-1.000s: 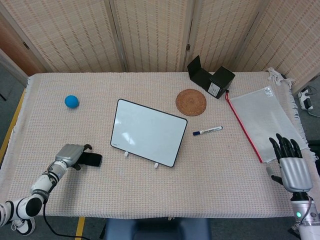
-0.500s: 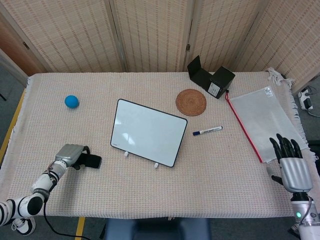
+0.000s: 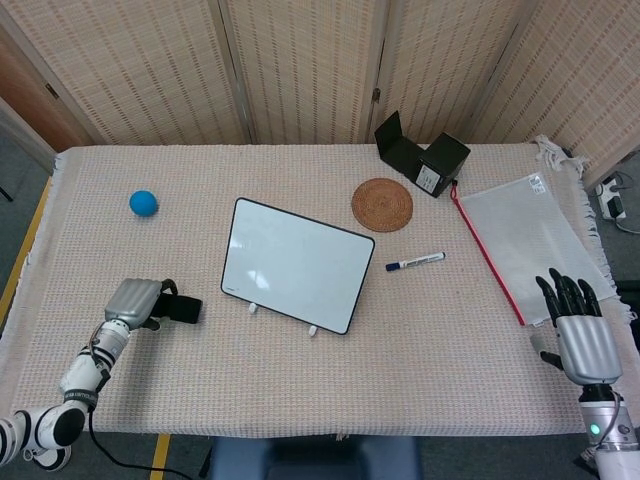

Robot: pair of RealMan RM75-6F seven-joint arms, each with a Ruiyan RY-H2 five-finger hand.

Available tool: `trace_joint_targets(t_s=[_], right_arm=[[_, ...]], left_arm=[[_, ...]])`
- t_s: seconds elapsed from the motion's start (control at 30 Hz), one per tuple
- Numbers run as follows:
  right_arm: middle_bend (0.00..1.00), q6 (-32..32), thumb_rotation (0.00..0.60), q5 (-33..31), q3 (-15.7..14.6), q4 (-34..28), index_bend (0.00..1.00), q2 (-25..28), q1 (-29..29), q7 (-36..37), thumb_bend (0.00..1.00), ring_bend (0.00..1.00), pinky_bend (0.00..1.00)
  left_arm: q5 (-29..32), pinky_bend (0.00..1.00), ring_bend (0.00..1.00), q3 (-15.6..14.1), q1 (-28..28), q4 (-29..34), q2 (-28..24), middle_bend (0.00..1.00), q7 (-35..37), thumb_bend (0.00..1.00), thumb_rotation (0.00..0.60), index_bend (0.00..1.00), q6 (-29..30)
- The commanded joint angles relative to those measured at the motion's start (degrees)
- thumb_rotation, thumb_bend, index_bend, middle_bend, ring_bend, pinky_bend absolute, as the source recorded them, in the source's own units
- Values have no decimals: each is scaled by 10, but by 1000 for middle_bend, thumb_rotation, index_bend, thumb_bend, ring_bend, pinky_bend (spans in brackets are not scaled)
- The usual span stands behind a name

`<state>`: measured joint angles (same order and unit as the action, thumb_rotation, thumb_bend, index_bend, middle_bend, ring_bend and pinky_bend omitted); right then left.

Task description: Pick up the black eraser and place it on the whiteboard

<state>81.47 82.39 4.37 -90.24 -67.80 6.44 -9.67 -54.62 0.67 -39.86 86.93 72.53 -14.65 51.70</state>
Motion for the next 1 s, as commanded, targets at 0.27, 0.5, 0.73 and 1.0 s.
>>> trace_joint_targets(t_s=[0.27, 0.5, 0.73, 1.0], right_arm=[[0, 17, 600, 34, -15, -15, 0, 9, -7, 11, 312, 0, 0], [0, 33, 600, 68, -30, -27, 0, 20, -14, 31, 312, 0, 0], [0, 43, 600, 99, -47, -33, 0, 32, -21, 47, 312, 0, 0], [0, 60, 600, 118, -55, -38, 0, 41, -30, 60, 313, 0, 0]], left_arm=[[-150, 1000, 981, 17, 81, 85, 42, 1000, 5, 378, 600, 666, 195], [-201, 1000, 982, 26, 83, 124, 97, 1000, -58, 378, 600, 677, 236], [-198, 1000, 984, 55, 64, 129, 167, 1000, -184, 416, 600, 679, 250], [-214, 1000, 991, 97, 42, 35, 294, 1000, -250, 421, 600, 691, 291]])
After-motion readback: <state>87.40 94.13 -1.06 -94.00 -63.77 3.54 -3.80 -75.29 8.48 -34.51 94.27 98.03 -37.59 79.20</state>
